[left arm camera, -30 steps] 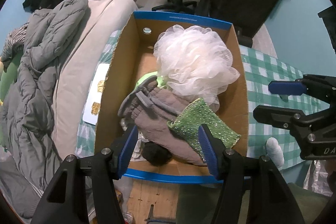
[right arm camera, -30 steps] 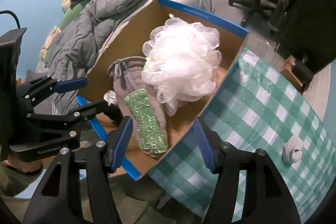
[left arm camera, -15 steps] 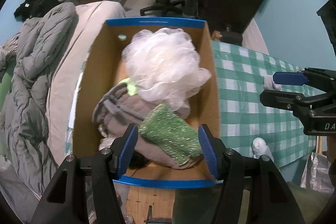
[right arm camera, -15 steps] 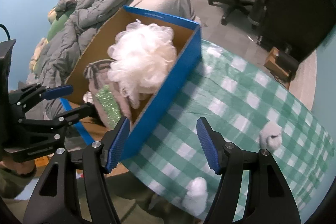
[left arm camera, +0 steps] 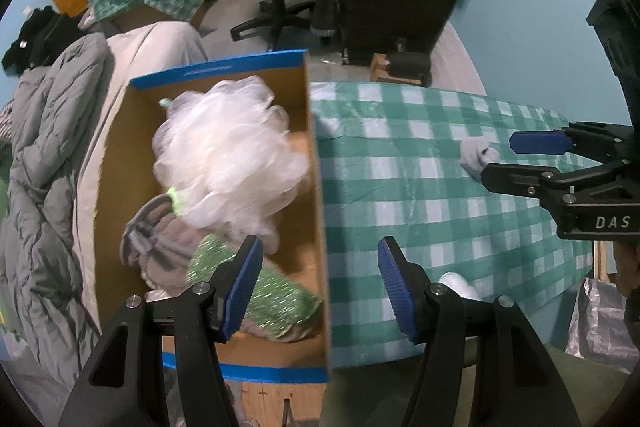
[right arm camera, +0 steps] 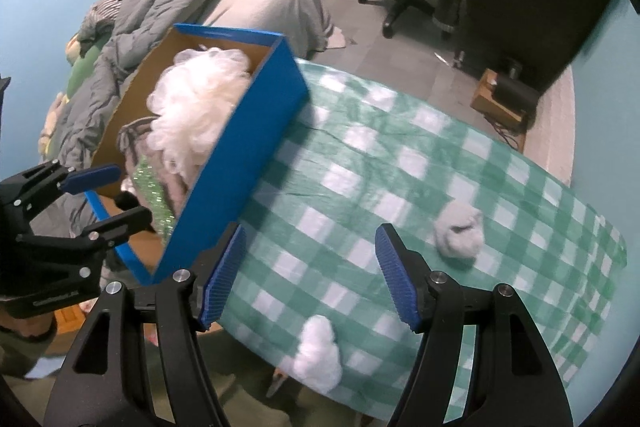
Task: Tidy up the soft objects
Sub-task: 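Withdraw both open tools from the box back over the table, then grasp the grey sock with the right tool while the left tool approaches the white cloth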
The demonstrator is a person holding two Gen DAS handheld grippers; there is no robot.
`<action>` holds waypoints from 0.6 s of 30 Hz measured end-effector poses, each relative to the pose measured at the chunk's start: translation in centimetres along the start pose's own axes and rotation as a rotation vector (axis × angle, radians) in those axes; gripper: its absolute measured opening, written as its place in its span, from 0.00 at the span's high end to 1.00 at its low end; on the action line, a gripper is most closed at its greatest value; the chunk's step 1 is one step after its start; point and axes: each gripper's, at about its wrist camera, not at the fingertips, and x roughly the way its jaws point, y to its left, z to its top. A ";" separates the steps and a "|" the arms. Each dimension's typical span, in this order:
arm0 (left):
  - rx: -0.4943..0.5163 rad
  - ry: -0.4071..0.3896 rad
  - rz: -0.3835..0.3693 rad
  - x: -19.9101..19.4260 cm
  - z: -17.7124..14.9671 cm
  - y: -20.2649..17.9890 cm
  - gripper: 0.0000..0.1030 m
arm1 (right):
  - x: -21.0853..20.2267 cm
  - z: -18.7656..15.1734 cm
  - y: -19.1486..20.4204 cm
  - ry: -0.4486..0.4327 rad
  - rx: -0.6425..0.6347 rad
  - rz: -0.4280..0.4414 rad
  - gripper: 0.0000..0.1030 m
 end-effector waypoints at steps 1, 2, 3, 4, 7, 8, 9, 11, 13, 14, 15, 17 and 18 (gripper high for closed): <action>0.009 0.001 -0.001 0.1 0.2 -0.5 0.40 | -0.1 -0.1 -0.5 0.000 0.004 -0.003 0.34; 0.019 0.002 0.000 0.2 0.4 -1.0 0.40 | -0.2 -0.2 -1.0 0.000 0.009 -0.008 0.34; 0.025 0.002 0.000 0.3 0.5 -1.3 0.40 | -0.3 -0.3 -1.7 0.000 0.015 -0.014 0.34; 0.039 0.002 0.002 0.5 0.8 -2.0 0.39 | -0.4 -0.5 -2.1 0.000 0.020 -0.019 0.34; 0.068 0.005 0.012 1.0 1.3 -3.2 0.37 | -0.5 -0.7 -3.6 0.005 0.034 -0.033 0.34; 0.075 0.005 0.014 1.1 1.4 -3.5 0.37 | -0.5 -0.8 -4.2 0.008 0.037 -0.037 0.34; 0.083 0.005 0.014 1.2 1.6 -3.9 0.37 | -0.4 -0.8 -4.7 0.013 0.039 -0.041 0.33; 0.099 0.008 0.014 1.6 2.1 -4.7 0.36 | -0.3 -1.0 -5.5 0.022 0.042 -0.049 0.33; 0.113 0.016 0.018 2.1 2.4 -5.4 0.36 | -0.1 -1.1 -6.4 0.032 0.043 -0.055 0.33; 0.125 0.021 0.021 2.4 2.7 -5.8 0.36 | 0.1 -1.2 -6.8 0.038 0.043 -0.057 0.33; 0.132 0.024 0.025 2.6 2.8 -6.1 0.36 | 0.4 -1.3 -7.4 0.049 0.040 -0.064 0.33; 0.154 0.032 0.032 3.2 3.2 -7.0 0.36 | 1.0 -1.4 -8.3 0.066 0.034 -0.079 0.32; 0.160 0.034 0.033 3.4 3.3 -7.3 0.36 | 1.4 -1.4 -8.9 0.077 0.034 -0.087 0.32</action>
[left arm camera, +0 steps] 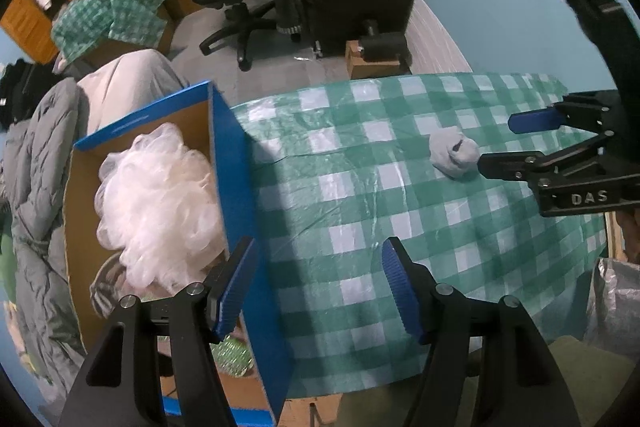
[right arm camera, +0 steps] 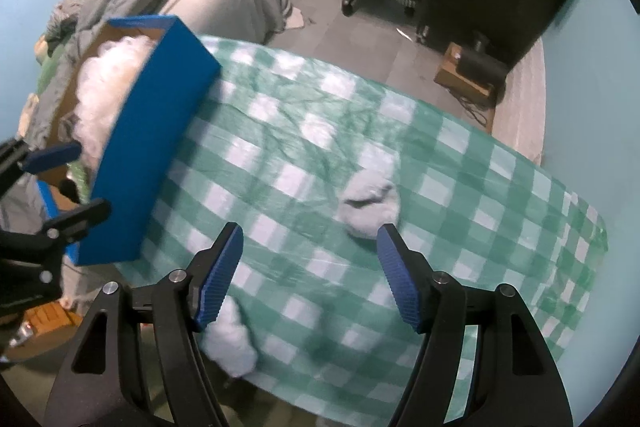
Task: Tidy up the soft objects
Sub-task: 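Grasp the grey sock with the right tool while the left tool approaches the white cloth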
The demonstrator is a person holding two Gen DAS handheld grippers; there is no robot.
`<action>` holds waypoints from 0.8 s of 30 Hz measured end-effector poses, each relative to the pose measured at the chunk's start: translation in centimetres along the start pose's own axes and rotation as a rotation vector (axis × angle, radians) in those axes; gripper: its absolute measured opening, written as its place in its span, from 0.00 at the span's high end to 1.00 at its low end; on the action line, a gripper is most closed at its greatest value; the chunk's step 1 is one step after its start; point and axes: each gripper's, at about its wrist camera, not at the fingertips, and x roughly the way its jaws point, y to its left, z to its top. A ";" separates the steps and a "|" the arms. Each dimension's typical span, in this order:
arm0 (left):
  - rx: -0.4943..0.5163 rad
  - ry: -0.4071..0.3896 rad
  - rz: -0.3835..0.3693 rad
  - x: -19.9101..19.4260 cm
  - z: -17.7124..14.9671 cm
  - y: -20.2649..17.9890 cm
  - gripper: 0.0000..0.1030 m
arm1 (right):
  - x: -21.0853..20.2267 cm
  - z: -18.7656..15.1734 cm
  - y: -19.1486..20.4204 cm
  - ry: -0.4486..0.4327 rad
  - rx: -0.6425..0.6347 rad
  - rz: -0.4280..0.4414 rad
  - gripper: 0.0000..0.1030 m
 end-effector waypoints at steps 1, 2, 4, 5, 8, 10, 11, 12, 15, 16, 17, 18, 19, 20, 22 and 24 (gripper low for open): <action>0.009 0.006 0.004 0.4 0.3 -0.4 0.36 | 0.4 0.0 -0.5 0.009 0.001 -0.005 0.32; 0.012 0.009 0.006 0.6 0.5 -0.6 0.36 | 0.8 0.0 -0.8 0.017 0.001 -0.007 0.32; 0.017 0.018 0.005 1.2 1.0 -1.1 0.36 | 1.8 0.1 -1.7 0.036 0.003 -0.010 0.32; 0.016 0.019 0.003 1.4 1.3 -1.2 0.36 | 2.2 0.2 -2.2 0.042 0.006 -0.008 0.32; 0.019 0.032 0.004 2.4 1.8 -1.7 0.36 | 3.3 0.5 -2.8 0.052 0.010 -0.007 0.32; 0.026 0.043 0.009 3.1 2.0 -2.0 0.36 | 4.2 0.8 -3.2 0.063 0.003 -0.016 0.32; 0.027 0.047 0.011 3.4 2.0 -2.1 0.35 | 4.6 1.0 -3.3 0.072 -0.003 -0.020 0.32; 0.026 0.057 0.011 3.9 2.1 -2.2 0.35 | 5.2 1.1 -3.5 0.079 -0.006 -0.025 0.32; 0.014 0.079 -0.011 4.9 2.1 -2.3 0.35 | 6.4 1.5 -3.7 0.087 -0.016 -0.035 0.32; 0.008 0.091 -0.019 5.3 2.0 -2.3 0.35 | 6.9 1.6 -3.9 0.092 -0.018 -0.044 0.32; 0.006 0.096 -0.020 5.5 2.0 -2.4 0.35 | 7.3 1.7 -3.9 0.096 -0.018 -0.050 0.32; 0.004 0.103 -0.023 5.9 1.9 -2.5 0.35 | 7.7 1.8 -4.0 0.100 -0.018 -0.052 0.32; 0.004 0.108 -0.022 6.1 1.9 -2.5 0.35 | 8.1 1.8 -4.1 0.103 -0.016 -0.051 0.32; 0.005 0.111 -0.021 6.2 1.9 -2.6 0.35 | 8.4 1.8 -4.1 0.107 -0.015 -0.052 0.32; 0.009 0.114 -0.026 6.5 1.8 -2.8 0.35 | 9.3 1.8 -4.2 0.124 -0.016 -0.059 0.32; 0.014 0.117 -0.027 6.7 1.8 -2.8 0.35 | 10.0 1.7 -4.2 0.135 -0.026 -0.063 0.32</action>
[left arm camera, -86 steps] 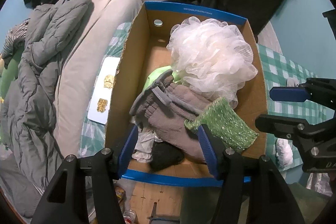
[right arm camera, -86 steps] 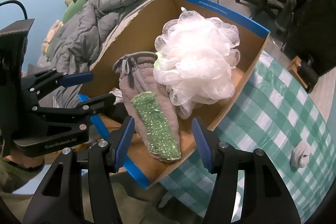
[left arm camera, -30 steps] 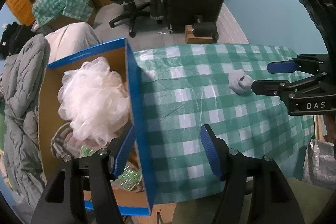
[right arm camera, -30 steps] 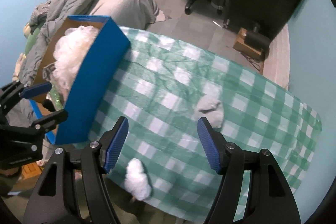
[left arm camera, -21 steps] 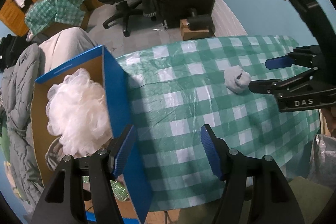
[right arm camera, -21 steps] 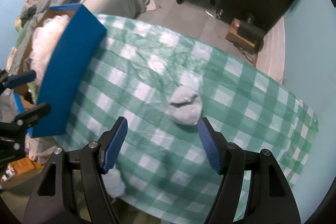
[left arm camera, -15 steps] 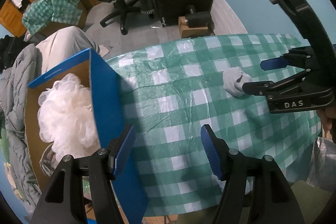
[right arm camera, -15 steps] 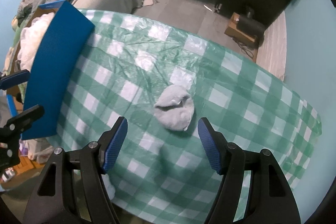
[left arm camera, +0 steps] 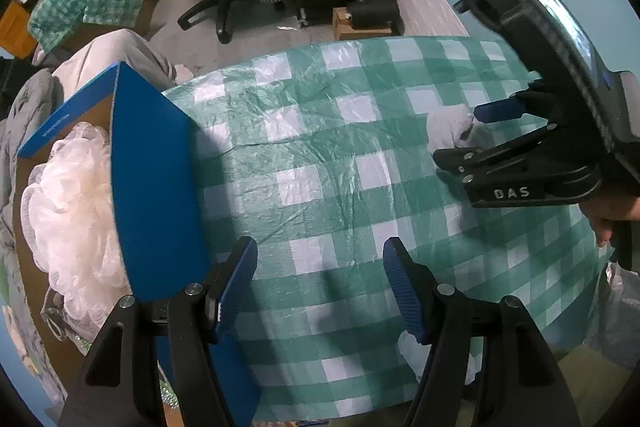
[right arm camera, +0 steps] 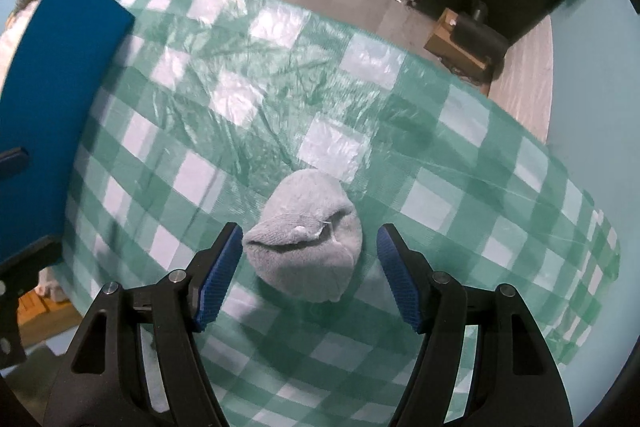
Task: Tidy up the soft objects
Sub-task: 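Grasp the grey sock with the right tool while the left tool approaches the white cloth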
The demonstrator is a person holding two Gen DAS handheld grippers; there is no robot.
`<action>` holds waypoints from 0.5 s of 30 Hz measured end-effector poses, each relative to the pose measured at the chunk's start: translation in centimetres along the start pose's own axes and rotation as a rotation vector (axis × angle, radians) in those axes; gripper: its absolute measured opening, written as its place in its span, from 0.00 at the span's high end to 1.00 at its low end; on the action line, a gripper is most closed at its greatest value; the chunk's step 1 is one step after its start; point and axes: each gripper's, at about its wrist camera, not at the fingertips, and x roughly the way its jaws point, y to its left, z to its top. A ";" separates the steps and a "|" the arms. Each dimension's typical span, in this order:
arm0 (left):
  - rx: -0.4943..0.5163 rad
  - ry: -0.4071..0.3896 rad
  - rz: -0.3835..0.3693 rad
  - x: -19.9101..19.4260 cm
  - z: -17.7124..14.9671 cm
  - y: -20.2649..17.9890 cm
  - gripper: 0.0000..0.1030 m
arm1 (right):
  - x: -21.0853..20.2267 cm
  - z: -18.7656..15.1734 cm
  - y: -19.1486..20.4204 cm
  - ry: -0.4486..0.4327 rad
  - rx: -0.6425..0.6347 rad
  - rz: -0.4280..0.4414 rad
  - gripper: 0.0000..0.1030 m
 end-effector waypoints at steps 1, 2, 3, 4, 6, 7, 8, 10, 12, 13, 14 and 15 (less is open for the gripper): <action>0.004 0.002 0.000 0.1 0.0 -0.1 0.35 | 0.3 0.0 0.1 0.002 -0.008 -0.007 0.32; 0.007 0.004 0.000 0.3 0.0 -0.1 0.35 | 0.6 -0.1 0.1 0.004 -0.014 -0.016 0.32; 0.010 0.007 0.001 0.4 0.0 -0.2 0.35 | 0.8 -0.1 0.2 0.005 -0.020 -0.024 0.33; 0.012 0.010 0.002 0.5 0.0 -0.2 0.35 | 1.0 -0.1 0.3 0.007 -0.024 -0.030 0.33; 0.015 0.013 -0.002 0.7 -0.1 -0.3 0.35 | 1.4 -0.1 0.3 0.010 -0.034 -0.036 0.35; 0.017 0.015 -0.004 0.7 -0.1 -0.3 0.35 | 1.6 -0.2 0.4 0.012 -0.039 -0.036 0.38; 0.018 0.018 -0.005 0.8 -0.2 -0.4 0.35 | 1.5 -0.2 0.5 0.003 -0.047 -0.050 0.42; 0.020 0.025 -0.005 1.0 -0.5 -0.4 0.35 | 1.2 -0.3 0.6 -0.011 -0.063 -0.066 0.63; 0.019 0.030 -0.008 1.0 -0.7 -0.4 0.35 | 1.1 -0.4 0.6 -0.011 -0.062 -0.050 0.70; 0.017 0.034 -0.011 1.0 -0.9 -0.4 0.35 | 1.0 -0.5 0.5 -0.011 -0.057 -0.041 0.71; 0.015 0.035 -0.013 1.1 -1.0 -0.5 0.35 | 0.8 -0.6 0.4 -0.017 -0.055 -0.042 0.71; 0.013 0.036 -0.015 1.0 -1.2 -0.6 0.35 | 0.6 -0.8 0.4 -0.024 -0.054 -0.045 0.71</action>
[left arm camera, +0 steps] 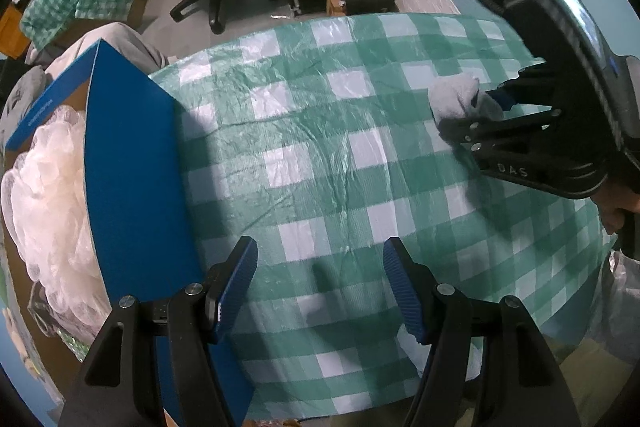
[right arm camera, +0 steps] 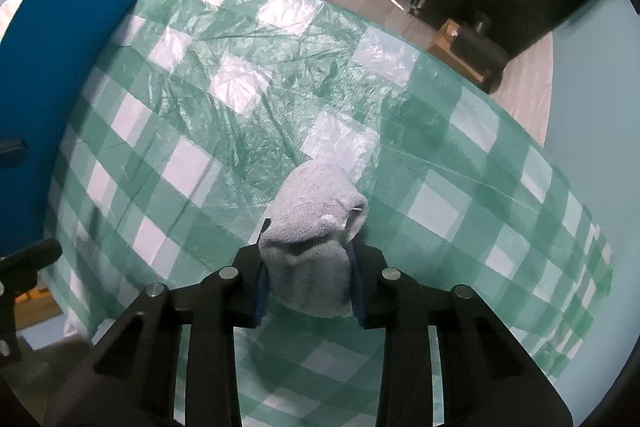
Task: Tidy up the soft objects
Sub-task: 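Grasp the grey sock with the right tool while the left tool approaches the white cloth, then grasp the white cloth with the left tool while the right tool holds the grey sock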
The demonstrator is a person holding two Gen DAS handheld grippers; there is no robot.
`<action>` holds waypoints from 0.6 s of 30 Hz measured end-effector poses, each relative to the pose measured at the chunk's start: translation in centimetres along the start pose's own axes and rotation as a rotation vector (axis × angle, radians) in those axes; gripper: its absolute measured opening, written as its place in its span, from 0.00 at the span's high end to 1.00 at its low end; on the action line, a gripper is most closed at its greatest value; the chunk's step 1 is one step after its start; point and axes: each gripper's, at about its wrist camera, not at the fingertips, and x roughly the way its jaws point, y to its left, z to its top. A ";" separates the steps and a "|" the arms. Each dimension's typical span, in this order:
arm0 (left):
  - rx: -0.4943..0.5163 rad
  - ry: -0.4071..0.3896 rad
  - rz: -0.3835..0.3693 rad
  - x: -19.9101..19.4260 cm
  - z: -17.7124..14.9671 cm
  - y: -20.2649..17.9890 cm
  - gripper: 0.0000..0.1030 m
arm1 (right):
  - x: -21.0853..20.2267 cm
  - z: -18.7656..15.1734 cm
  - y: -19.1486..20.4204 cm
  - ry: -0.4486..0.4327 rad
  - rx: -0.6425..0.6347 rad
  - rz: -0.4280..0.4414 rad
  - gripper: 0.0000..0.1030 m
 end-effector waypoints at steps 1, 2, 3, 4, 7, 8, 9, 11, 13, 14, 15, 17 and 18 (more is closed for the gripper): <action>-0.001 0.000 -0.001 -0.1 -0.2 -0.1 0.35 | -0.2 -0.2 0.1 -0.003 0.002 0.004 0.72; -0.001 0.000 -0.002 -0.1 -0.4 -0.2 0.35 | -0.4 -0.4 0.1 -0.007 0.006 0.010 0.72; -0.002 -0.001 -0.003 -0.2 -0.5 -0.3 0.35 | -0.8 -0.8 0.4 -0.013 0.009 0.014 0.72; -0.005 -0.001 -0.005 -0.3 -0.8 -0.5 0.35 | -1.1 -1.2 0.5 -0.020 0.009 0.019 0.72; -0.013 -0.002 -0.015 -0.5 -1.4 -0.9 0.35 | -1.9 -2.3 1.3 -0.030 0.001 0.025 0.72; -0.015 -0.002 -0.017 -0.5 -1.5 -1.0 0.34 | -2.1 -2.7 1.4 -0.030 -0.001 0.029 0.72; -0.017 -0.002 -0.018 -0.5 -1.8 -1.1 0.33 | -2.2 -3.1 1.6 -0.028 -0.003 0.036 0.72; -0.021 -0.002 -0.018 -0.6 -2.2 -1.4 0.32 | -2.6 -4.0 2.1 -0.028 -0.005 0.041 0.72; -0.021 0.000 -0.018 -0.5 -2.6 -1.6 0.32 | -2.9 -4.9 2.5 -0.027 -0.006 0.046 0.72; -0.022 0.000 -0.017 -0.6 -2.8 -1.8 0.32 | -3.0 -5.4 2.7 -0.028 -0.004 0.049 0.72; -0.024 0.001 -0.017 -0.7 -3.0 -1.9 0.32 | -3.1 -5.9 2.9 -0.028 -0.001 0.053 0.72; -0.031 0.003 -0.018 -0.8 -3.6 -2.1 0.31 | -3.2 -6.5 3.0 -0.027 0.004 0.060 0.72; -0.037 0.006 -0.019 -0.9 -3.9 -2.2 0.31 | -3.3 -7.0 3.2 -0.027 0.005 0.063 0.72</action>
